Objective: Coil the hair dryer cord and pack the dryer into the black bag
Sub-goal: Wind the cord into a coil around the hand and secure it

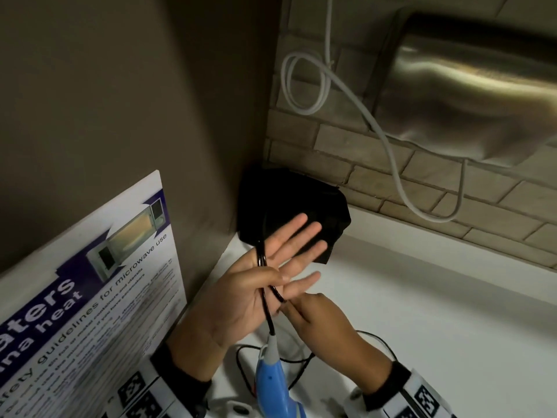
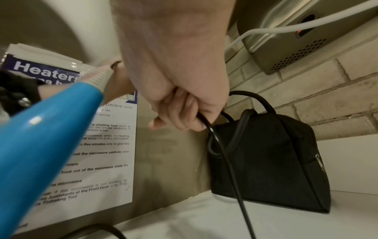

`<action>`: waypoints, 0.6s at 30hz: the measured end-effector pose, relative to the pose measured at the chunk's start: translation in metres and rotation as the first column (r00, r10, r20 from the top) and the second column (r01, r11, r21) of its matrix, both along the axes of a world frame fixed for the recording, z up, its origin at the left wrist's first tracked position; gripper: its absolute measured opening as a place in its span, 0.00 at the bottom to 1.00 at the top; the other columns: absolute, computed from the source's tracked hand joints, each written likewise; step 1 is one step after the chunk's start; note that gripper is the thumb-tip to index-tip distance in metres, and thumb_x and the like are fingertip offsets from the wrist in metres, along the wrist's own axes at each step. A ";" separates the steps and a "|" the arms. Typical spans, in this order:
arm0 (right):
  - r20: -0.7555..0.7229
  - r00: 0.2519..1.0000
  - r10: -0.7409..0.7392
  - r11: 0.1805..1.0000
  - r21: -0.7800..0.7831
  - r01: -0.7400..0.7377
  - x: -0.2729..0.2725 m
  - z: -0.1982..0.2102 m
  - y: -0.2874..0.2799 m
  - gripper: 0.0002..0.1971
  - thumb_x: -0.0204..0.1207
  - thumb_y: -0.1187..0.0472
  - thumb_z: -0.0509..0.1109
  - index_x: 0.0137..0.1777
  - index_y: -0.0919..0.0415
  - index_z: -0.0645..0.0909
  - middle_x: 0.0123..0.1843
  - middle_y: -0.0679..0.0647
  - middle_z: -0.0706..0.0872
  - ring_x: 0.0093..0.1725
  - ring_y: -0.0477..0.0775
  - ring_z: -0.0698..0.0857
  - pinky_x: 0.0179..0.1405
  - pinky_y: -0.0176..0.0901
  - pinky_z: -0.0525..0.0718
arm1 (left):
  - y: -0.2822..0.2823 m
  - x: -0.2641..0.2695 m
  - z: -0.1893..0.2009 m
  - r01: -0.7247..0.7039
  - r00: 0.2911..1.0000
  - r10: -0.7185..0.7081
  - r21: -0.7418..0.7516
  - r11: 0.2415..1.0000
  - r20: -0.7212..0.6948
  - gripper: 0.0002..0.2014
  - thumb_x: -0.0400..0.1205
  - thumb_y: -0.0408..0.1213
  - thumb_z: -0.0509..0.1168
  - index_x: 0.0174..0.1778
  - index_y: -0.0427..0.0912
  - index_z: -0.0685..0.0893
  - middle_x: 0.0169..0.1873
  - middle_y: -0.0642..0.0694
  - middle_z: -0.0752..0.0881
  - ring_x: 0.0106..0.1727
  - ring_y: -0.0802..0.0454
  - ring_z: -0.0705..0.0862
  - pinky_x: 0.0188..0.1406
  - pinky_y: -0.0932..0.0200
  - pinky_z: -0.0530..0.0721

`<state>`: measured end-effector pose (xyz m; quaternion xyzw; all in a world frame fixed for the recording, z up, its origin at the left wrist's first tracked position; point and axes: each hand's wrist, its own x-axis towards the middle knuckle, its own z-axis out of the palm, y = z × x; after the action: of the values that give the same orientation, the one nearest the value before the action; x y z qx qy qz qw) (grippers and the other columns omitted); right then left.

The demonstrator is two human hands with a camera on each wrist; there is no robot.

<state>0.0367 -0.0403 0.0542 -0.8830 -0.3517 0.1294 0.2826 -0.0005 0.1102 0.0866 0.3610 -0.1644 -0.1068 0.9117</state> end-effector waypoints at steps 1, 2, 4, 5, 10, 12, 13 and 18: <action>0.038 0.999 0.006 1.000 -0.012 -0.005 0.001 -0.003 -0.005 0.14 0.84 0.46 0.54 0.49 0.49 0.80 0.26 0.32 0.80 0.28 0.41 0.75 0.33 0.32 0.71 | 0.003 0.002 -0.002 -0.035 0.999 0.035 0.003 0.999 -0.010 0.37 0.76 0.13 0.44 0.79 0.48 0.65 0.79 0.45 0.69 0.80 0.46 0.67 0.78 0.43 0.64; 0.069 0.998 0.005 1.000 -0.013 -0.004 -0.002 -0.001 -0.008 0.14 0.84 0.44 0.53 0.48 0.48 0.78 0.24 0.33 0.78 0.24 0.42 0.73 0.29 0.31 0.68 | 0.005 0.003 -0.005 -0.077 0.997 0.078 0.005 0.997 -0.027 0.38 0.75 0.14 0.46 0.79 0.50 0.66 0.78 0.46 0.70 0.79 0.47 0.68 0.77 0.44 0.65; 0.121 0.993 0.005 1.000 -0.017 -0.003 -0.012 0.003 -0.014 0.13 0.83 0.41 0.52 0.49 0.46 0.74 0.21 0.42 0.75 0.24 0.46 0.73 0.26 0.31 0.66 | 0.007 0.005 -0.008 -0.163 0.984 0.162 -0.002 0.987 -0.068 0.39 0.74 0.16 0.50 0.78 0.54 0.67 0.77 0.48 0.73 0.77 0.48 0.72 0.75 0.45 0.69; 0.123 0.992 0.008 1.000 -0.020 -0.006 -0.018 0.005 -0.018 0.13 0.83 0.40 0.51 0.50 0.45 0.72 0.21 0.43 0.74 0.25 0.47 0.73 0.26 0.31 0.66 | 0.007 0.006 -0.009 -0.197 0.976 0.195 -0.013 0.980 -0.092 0.39 0.75 0.17 0.53 0.78 0.57 0.66 0.76 0.48 0.74 0.76 0.46 0.74 0.73 0.45 0.71; 0.186 0.981 0.048 0.992 -0.123 -0.025 -0.044 0.018 -0.031 0.39 0.62 0.23 0.23 0.54 0.44 0.64 0.28 0.45 0.72 0.33 0.51 0.72 0.32 0.40 0.69 | 0.009 0.005 -0.011 -0.278 0.952 0.264 -0.076 0.958 -0.157 0.45 0.75 0.18 0.58 0.77 0.72 0.57 0.76 0.46 0.74 0.70 0.37 0.79 0.70 0.44 0.75; 0.208 0.978 0.006 0.992 -0.122 0.020 -0.043 0.018 -0.037 0.41 0.60 0.23 0.19 0.53 0.44 0.65 0.30 0.46 0.73 0.31 0.52 0.70 0.33 0.42 0.70 | 0.011 0.005 -0.011 -0.304 0.944 0.296 -0.040 0.952 -0.145 0.47 0.74 0.19 0.58 0.76 0.73 0.55 0.76 0.47 0.75 0.70 0.39 0.79 0.69 0.45 0.75; 0.225 0.974 -0.018 0.993 -0.112 0.045 -0.042 0.017 -0.039 0.40 0.62 0.24 0.20 0.52 0.44 0.66 0.29 0.46 0.73 0.31 0.54 0.71 0.32 0.43 0.72 | 0.013 0.005 -0.011 -0.321 0.939 0.315 -0.018 0.947 -0.140 0.48 0.73 0.19 0.59 0.76 0.74 0.54 0.76 0.47 0.75 0.70 0.40 0.79 0.69 0.46 0.76; 0.370 0.928 -0.040 0.990 -0.113 0.088 -0.042 0.027 -0.035 0.22 0.81 0.35 0.40 0.44 0.44 0.71 0.23 0.47 0.78 0.22 0.52 0.68 0.18 0.39 0.74 | 0.014 0.004 -0.011 -0.335 0.935 0.348 0.144 0.931 -0.076 0.46 0.76 0.22 0.59 0.74 0.78 0.52 0.75 0.54 0.75 0.71 0.43 0.79 0.73 0.46 0.72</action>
<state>-0.0055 -0.0749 0.0810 -0.9188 -0.3604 -0.0249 0.1591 0.0034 0.1240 0.0752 0.4361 -0.0460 0.0250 0.8984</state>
